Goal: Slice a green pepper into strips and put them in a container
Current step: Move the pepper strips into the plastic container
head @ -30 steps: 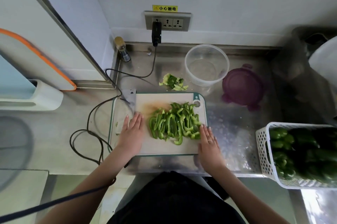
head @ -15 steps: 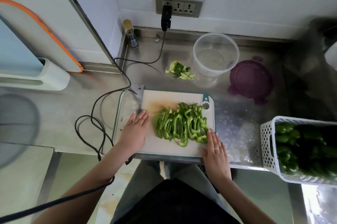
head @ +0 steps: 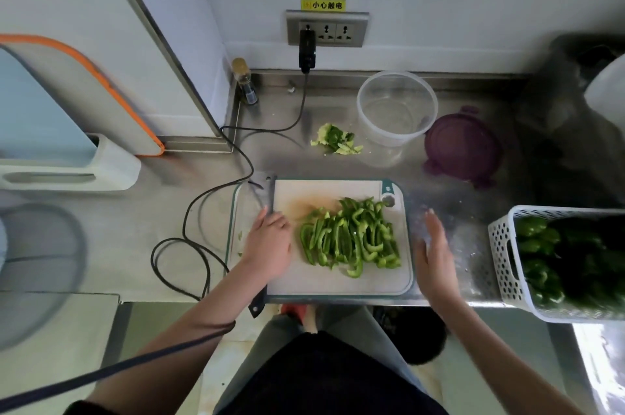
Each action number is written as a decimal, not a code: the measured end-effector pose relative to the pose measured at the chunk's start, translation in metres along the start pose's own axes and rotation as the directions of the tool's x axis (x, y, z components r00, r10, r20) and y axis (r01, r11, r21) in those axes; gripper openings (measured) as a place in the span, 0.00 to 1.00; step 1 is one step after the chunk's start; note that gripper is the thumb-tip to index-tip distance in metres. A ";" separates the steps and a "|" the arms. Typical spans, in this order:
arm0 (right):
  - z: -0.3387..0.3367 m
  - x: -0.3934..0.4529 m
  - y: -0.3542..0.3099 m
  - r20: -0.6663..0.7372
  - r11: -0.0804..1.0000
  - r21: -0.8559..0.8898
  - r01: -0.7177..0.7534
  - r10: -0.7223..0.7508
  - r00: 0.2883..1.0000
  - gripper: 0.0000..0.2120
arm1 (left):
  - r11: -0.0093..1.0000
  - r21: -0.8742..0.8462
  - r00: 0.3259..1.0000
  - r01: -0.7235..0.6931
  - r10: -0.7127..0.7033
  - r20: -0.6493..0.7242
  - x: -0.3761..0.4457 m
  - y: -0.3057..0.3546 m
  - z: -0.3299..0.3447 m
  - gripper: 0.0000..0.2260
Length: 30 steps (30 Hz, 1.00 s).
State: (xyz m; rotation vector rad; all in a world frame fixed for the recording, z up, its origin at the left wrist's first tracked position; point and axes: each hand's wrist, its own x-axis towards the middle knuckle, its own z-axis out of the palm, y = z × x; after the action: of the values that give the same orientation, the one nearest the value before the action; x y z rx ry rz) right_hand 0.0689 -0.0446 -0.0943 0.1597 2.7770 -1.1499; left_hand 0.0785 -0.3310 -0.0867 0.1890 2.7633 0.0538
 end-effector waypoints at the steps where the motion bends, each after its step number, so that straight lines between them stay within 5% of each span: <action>1: -0.006 0.023 -0.016 -0.078 0.998 0.043 -0.036 0.039 0.996 0.25 | 0.999 -0.035 0.999 0.011 -0.012 -0.030 0.004 0.001 -0.002 0.20; 3: -0.015 0.078 -0.049 -0.148 0.963 0.197 -0.181 0.212 0.966 0.24 | 0.993 -0.111 0.995 0.046 -0.055 -0.082 0.010 0.002 -0.002 0.17; 6: -0.014 0.168 -0.078 0.013 0.783 0.452 -0.428 0.474 0.880 0.29 | 0.975 -0.205 0.979 0.081 -0.117 -0.168 0.012 0.004 -0.003 0.14; 14: 0.014 0.243 -0.067 0.041 0.685 0.530 -0.499 0.567 0.823 0.24 | 0.820 -0.554 0.913 0.144 -0.326 -0.245 0.013 0.011 -0.013 0.11; 16: -0.001 0.223 -0.078 -0.072 0.783 0.484 -0.391 0.481 0.874 0.21 | 0.626 -0.754 0.864 0.198 -0.475 -0.167 0.013 0.012 -0.024 0.09; 18: -0.020 0.186 -0.087 -0.123 0.870 0.412 -0.270 0.347 0.930 0.17 | 0.219 -0.960 0.828 0.173 -0.560 0.022 0.014 0.013 -0.041 0.08; 20: -0.040 0.139 -0.085 -0.042 0.931 0.316 -0.181 0.204 0.978 0.12 | -0.223 -0.962 0.883 0.156 -0.405 0.237 0.010 0.016 -0.059 0.16; 22: -0.054 0.091 -0.081 0.137 0.969 0.212 -0.126 0.098 0.986 0.09 | -0.406 -0.866 0.924 0.294 -0.111 0.366 0.001 0.019 -0.067 0.29; 25: -0.055 0.041 -0.077 0.320 0.997 0.048 -0.063 0.044 0.946 0.09 | -0.321 -0.834 0.893 0.449 0.139 0.428 -0.024 0.031 -0.057 0.32; 28: -0.044 0.006 -0.069 0.391 0.951 0.212 -0.226 0.129 0.911 0.14 | -0.296 -0.821 0.866 0.489 0.054 0.496 -0.048 0.045 -0.035 0.24; 30: -0.032 -0.016 -0.055 0.278 0.880 0.343 -0.330 0.240 0.930 0.22 | -0.332 -0.791 0.847 0.514 0.049 0.530 -0.063 0.044 -0.022 0.22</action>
State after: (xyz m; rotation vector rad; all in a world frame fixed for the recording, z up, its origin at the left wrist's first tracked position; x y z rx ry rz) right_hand 0.0737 -0.0617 -0.0312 0.4342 2.2087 -1.5078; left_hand 0.1339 -0.2965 -0.0414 -0.8160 1.3182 1.9116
